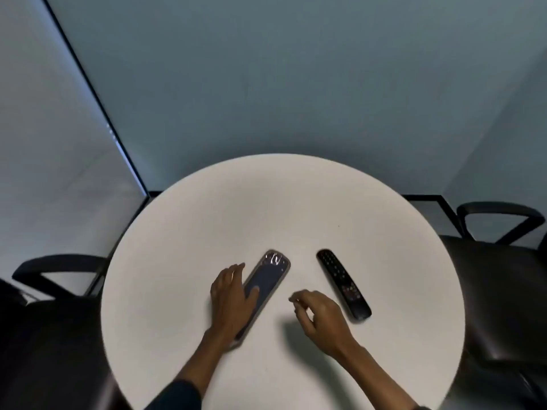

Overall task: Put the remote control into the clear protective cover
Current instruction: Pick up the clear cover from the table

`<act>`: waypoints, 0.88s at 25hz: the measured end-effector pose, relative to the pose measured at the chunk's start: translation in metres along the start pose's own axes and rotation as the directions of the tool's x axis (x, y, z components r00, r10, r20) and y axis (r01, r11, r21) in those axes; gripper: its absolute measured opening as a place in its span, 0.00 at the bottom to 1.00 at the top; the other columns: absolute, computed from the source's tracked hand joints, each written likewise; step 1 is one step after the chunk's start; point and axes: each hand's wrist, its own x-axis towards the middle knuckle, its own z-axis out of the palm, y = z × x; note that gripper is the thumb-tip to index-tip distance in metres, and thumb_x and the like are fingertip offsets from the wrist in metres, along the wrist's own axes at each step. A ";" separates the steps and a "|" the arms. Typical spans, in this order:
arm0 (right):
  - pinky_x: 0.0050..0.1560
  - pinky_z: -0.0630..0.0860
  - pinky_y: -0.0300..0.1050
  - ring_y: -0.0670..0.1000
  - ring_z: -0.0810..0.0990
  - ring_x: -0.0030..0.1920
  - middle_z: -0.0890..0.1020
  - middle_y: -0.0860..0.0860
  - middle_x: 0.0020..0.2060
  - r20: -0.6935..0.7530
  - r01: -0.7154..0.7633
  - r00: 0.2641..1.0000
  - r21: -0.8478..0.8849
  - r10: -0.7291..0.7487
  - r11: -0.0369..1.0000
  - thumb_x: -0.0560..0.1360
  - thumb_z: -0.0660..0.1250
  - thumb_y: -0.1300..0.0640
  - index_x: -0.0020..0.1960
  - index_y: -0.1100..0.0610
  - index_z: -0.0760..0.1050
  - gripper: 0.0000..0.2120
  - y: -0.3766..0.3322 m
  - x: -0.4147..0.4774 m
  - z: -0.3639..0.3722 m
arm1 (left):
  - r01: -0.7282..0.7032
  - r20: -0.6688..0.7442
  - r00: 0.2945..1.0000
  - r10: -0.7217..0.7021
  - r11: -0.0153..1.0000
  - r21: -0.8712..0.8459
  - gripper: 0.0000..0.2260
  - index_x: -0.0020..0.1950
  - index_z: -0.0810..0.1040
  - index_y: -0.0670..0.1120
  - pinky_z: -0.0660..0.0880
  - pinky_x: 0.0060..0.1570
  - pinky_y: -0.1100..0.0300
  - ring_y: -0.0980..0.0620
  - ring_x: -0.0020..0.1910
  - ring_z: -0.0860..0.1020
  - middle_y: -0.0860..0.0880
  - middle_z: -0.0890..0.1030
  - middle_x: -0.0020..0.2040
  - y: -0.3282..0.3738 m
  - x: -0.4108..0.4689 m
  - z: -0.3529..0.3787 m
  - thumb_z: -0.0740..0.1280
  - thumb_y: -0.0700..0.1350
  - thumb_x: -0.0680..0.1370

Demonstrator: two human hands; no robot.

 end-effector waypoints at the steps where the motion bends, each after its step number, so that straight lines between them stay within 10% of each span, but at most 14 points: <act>1: 0.40 0.66 0.34 0.47 0.77 0.39 0.85 0.53 0.38 0.065 -0.001 0.998 -0.012 0.001 1.000 0.73 0.58 0.56 0.48 0.54 0.77 0.10 0.001 -0.001 0.007 | 0.042 0.077 0.996 -0.045 0.998 0.048 0.28 0.73 0.62 0.43 0.54 0.71 0.54 0.45 0.73 0.62 0.45 0.67 0.73 -0.001 0.001 0.005 0.61 0.51 0.75; 10: 0.45 0.71 0.47 0.53 0.75 0.45 0.79 0.54 0.48 0.407 -0.227 0.891 0.012 0.203 0.974 0.74 0.58 0.57 0.54 0.57 0.72 0.10 -0.015 -0.022 0.039 | 0.206 0.273 0.918 -0.289 0.933 0.295 0.48 0.76 0.48 0.42 0.69 0.58 0.49 0.41 0.67 0.66 0.41 0.64 0.70 0.001 -0.029 0.024 0.67 0.63 0.67; 13: 0.43 0.69 0.42 0.51 0.74 0.44 0.76 0.50 0.40 0.452 -0.501 0.804 0.165 0.387 0.849 0.76 0.61 0.51 0.63 0.59 0.65 0.19 -0.025 -0.032 0.043 | 0.394 0.252 0.882 -0.397 0.917 0.067 0.40 0.73 0.58 0.43 0.71 0.53 0.52 0.42 0.62 0.72 0.42 0.69 0.66 0.008 -0.033 0.027 0.70 0.57 0.67; 20: 0.36 0.70 0.28 0.42 0.77 0.38 0.79 0.46 0.38 0.299 -0.502 0.863 0.427 0.407 0.752 0.76 0.60 0.59 0.58 0.58 0.67 0.11 -0.034 -0.030 0.031 | 0.518 0.330 0.841 -0.428 0.467 -0.716 0.23 0.60 0.71 0.42 0.74 0.35 0.64 0.53 0.42 0.79 0.50 0.80 0.48 0.053 -0.038 0.018 0.71 0.52 0.70; 22: 0.40 0.72 0.32 0.43 0.79 0.40 0.81 0.45 0.38 0.278 -0.488 0.873 0.541 0.402 0.685 0.76 0.61 0.62 0.54 0.53 0.69 0.08 -0.031 -0.028 0.019 | 0.575 0.508 0.803 -0.312 0.178 -0.799 0.18 0.55 0.76 0.42 0.78 0.35 0.61 0.52 0.39 0.82 0.48 0.84 0.46 0.054 -0.028 0.011 0.68 0.53 0.73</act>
